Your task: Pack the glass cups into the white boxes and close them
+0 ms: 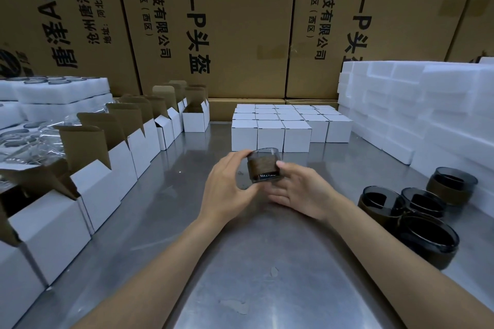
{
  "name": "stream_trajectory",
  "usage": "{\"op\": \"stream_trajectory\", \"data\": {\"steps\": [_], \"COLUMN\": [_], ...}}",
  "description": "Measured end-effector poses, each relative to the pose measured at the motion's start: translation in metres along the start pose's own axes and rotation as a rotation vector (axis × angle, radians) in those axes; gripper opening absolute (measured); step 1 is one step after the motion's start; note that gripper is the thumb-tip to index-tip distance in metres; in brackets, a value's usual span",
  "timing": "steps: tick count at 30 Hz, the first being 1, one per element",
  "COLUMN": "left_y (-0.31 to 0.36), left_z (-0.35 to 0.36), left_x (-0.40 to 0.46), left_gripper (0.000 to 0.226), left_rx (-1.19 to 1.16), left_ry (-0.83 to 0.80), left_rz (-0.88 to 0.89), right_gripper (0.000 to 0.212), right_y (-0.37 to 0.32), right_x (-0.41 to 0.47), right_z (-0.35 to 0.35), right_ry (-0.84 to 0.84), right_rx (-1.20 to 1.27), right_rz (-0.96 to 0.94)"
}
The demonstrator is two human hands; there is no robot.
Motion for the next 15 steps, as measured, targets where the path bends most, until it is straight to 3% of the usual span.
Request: {"op": "stream_trajectory", "data": {"steps": [3,6,9,15], "left_y": [0.002,0.007,0.016,0.015], "left_z": [0.000,0.001,-0.001,0.001], "left_x": [0.000,-0.001,-0.002,-0.002], "left_gripper": [0.064,0.081,0.084,0.066], "left_rx": [-0.007,0.012,0.060,0.082], "left_ry": [0.003,-0.034,-0.051,-0.039], "left_rz": [0.006,0.055,0.127,0.131], "right_gripper": [0.047,0.058,0.061,0.075], "right_y": [0.002,0.003,0.005,0.006], "right_x": [0.002,0.004,0.004,0.002], "right_z": [0.004,0.003,0.003,0.008], "right_ry": [0.058,0.251,0.384,0.353], "right_rx": [-0.015,-0.011,-0.105,-0.254], "right_rz": [-0.054,-0.233,-0.301,-0.245]}}
Point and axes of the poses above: each hand's wrist, its own x-axis towards the middle knuckle, its own z-axis out of the palm, y = z × x, the point moved 5 cm from there along x, towards the middle knuckle, and after that the axes turned 13 degrees about x, right-handed, at the moved point
